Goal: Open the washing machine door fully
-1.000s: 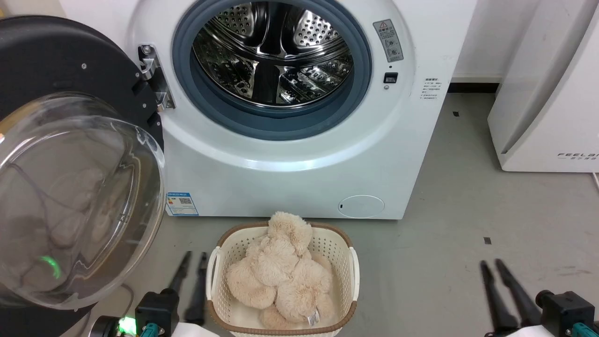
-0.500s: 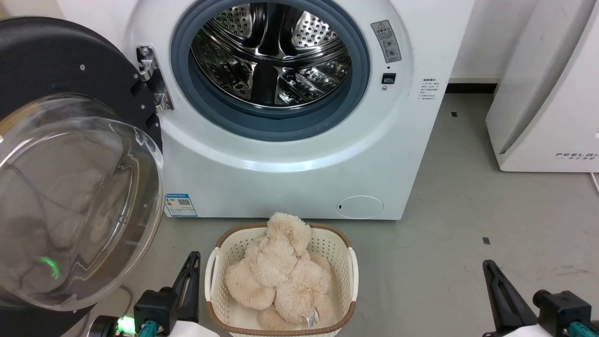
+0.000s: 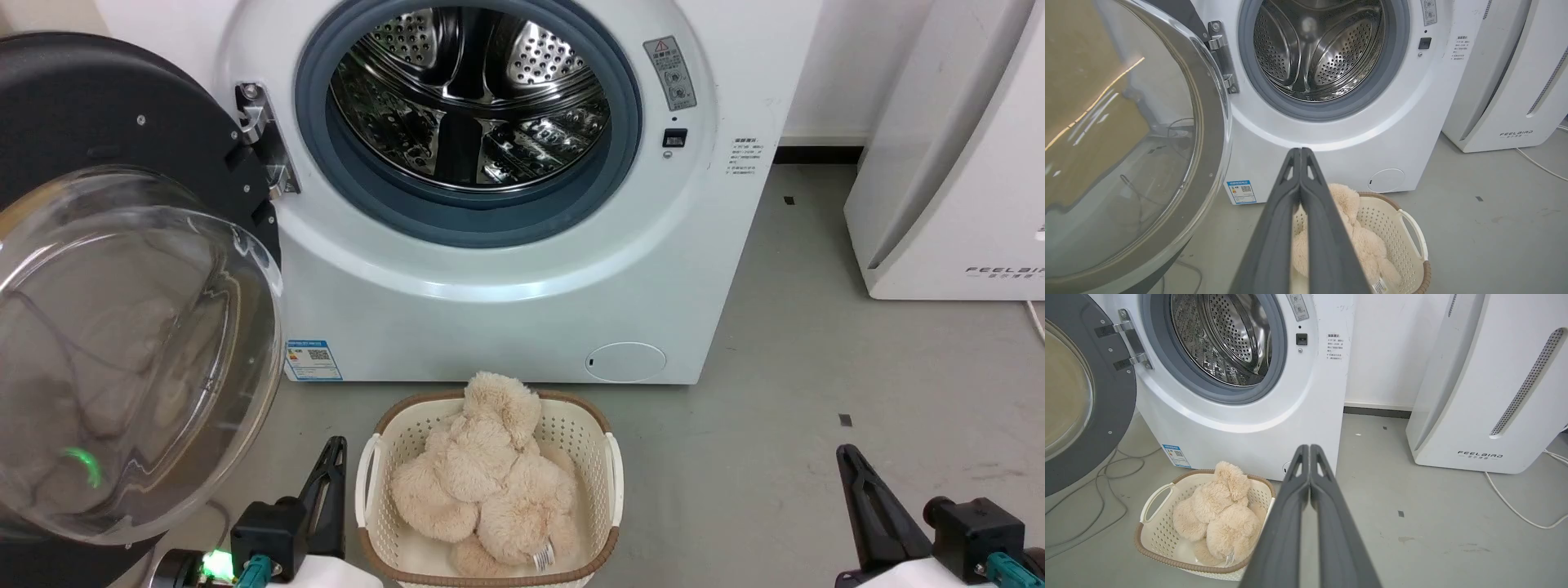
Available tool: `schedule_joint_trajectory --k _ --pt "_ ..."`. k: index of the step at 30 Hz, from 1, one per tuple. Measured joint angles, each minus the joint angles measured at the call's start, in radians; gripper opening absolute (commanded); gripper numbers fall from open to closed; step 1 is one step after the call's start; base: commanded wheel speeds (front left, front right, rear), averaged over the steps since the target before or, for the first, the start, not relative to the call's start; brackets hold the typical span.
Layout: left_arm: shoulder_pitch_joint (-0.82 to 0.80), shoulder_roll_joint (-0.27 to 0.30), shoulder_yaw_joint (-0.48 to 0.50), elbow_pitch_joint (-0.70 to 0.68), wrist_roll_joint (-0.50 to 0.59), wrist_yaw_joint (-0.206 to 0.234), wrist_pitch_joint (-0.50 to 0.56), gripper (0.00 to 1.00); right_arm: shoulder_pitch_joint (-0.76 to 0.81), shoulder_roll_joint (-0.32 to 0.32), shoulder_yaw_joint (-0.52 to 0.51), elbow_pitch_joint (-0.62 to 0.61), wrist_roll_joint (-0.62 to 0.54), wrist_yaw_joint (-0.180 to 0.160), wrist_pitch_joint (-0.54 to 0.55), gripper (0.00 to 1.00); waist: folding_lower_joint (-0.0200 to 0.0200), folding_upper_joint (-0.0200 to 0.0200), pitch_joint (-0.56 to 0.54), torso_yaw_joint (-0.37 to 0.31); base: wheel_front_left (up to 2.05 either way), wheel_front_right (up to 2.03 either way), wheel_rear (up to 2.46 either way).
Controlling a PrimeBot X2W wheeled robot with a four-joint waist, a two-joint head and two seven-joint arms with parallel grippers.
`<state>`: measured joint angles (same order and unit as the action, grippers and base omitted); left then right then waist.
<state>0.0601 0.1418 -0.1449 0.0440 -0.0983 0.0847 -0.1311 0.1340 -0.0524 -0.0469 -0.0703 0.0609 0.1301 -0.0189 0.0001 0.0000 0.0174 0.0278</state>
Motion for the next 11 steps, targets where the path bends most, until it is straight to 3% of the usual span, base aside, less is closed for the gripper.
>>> schedule_joint_trajectory --k 11 --pt "-0.002 -0.007 0.016 -0.004 0.009 -0.009 0.017 0.0 -0.004 0.0 0.005 0.008 -0.006 0.0 0.001 0.0 0.0 0.0 -0.002 -0.003 0.0 0.0 0.0"
